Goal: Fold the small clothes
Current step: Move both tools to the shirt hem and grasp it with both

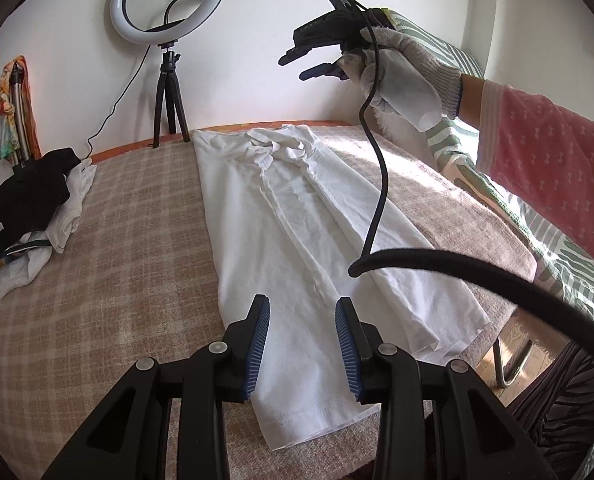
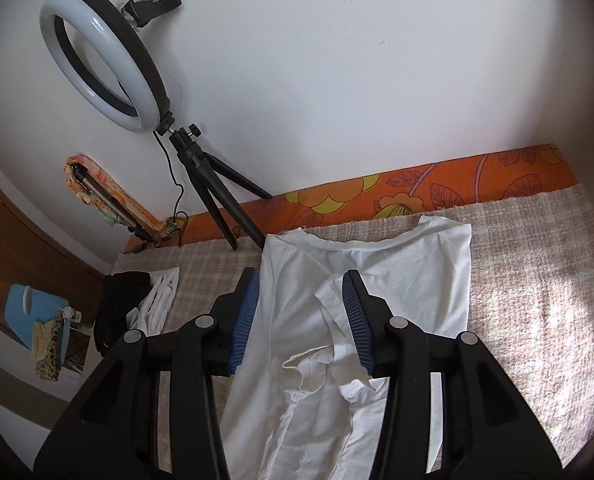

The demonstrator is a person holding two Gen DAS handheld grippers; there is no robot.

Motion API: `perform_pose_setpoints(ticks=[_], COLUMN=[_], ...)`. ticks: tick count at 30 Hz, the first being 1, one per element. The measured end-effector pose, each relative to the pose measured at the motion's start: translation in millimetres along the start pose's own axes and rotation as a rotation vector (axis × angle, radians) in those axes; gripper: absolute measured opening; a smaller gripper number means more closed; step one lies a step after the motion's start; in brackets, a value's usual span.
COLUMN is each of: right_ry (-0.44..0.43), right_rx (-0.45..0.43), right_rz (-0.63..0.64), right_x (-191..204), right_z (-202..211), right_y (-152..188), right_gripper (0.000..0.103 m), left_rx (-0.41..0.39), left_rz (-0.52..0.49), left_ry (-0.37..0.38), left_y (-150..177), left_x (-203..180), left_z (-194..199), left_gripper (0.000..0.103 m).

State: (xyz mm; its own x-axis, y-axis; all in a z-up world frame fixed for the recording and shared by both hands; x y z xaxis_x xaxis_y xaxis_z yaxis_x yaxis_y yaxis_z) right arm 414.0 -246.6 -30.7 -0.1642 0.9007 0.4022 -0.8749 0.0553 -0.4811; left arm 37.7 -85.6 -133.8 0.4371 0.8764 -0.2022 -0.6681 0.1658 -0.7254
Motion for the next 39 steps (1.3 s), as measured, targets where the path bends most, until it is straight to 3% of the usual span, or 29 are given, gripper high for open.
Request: perform_pose_setpoints(ticks=[10, 13, 19, 22, 29, 34, 39], right_ry=[0.055, 0.041, 0.082, 0.065, 0.077, 0.05, 0.048], right_rx=[-0.098, -0.137, -0.13, -0.067, 0.166, 0.275, 0.337], right_rz=[-0.037, -0.082, -0.099, -0.158, -0.101, -0.08, -0.069], right_x=[-53, -73, -101, -115, -98, -79, -71], right_z=[164, 208, 252, 250, 204, 169, 142], right_y=[64, 89, 160, 210, 326, 363, 378], right_gripper=[0.046, 0.046, 0.046, 0.046, 0.046, 0.046, 0.046], left_rx=[0.032, 0.047, 0.054, 0.059, 0.139, 0.184, 0.19], left_rz=[-0.163, -0.219, -0.188, -0.106, 0.152, 0.325, 0.4], left_ry=[-0.068, -0.126, -0.194, -0.19, 0.02, 0.111, 0.162], left_y=[17, 25, 34, 38, 49, 62, 68], left_x=[-11, -7, 15, 28, 35, 41, 38], left_z=[20, 29, 44, 46, 21, 1, -4], left_gripper=[0.035, 0.035, 0.036, 0.036, 0.038, 0.035, 0.029])
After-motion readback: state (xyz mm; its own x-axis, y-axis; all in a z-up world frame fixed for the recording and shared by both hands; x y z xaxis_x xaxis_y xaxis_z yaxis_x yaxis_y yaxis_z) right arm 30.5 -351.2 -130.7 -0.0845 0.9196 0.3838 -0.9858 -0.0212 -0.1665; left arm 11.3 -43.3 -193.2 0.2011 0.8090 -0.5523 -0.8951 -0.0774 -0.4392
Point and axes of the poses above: each gripper's, at about its wrist camera, not at the fingertips, and z roughly against the way its jaws point, x to its left, y to its underside, the point moved 6 cm from there along -z, roughly the way its jaws point, and after that the axes turned 8 degrees about y, right-handed, at the moved point
